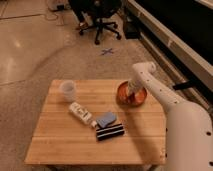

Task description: Place the pepper in the ceramic cup

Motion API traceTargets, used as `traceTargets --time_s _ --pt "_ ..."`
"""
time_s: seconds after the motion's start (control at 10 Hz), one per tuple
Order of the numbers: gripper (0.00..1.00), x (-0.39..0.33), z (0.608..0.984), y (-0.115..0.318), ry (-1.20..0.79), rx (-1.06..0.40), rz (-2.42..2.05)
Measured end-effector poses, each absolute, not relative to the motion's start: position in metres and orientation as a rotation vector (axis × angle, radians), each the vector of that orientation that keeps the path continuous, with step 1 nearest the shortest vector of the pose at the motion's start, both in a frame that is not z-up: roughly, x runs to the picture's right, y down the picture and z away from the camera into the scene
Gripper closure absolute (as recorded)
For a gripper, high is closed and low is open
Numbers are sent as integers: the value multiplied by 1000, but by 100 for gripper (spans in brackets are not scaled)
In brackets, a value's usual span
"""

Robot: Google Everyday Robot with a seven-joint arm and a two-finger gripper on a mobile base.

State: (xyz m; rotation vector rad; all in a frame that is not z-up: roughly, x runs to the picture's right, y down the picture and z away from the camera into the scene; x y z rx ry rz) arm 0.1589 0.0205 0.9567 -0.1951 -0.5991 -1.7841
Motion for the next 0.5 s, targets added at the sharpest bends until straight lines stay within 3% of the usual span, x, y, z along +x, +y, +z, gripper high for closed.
traceTargets --time_s 0.5 --pt "100 78 886 0 -723 21 -1944"
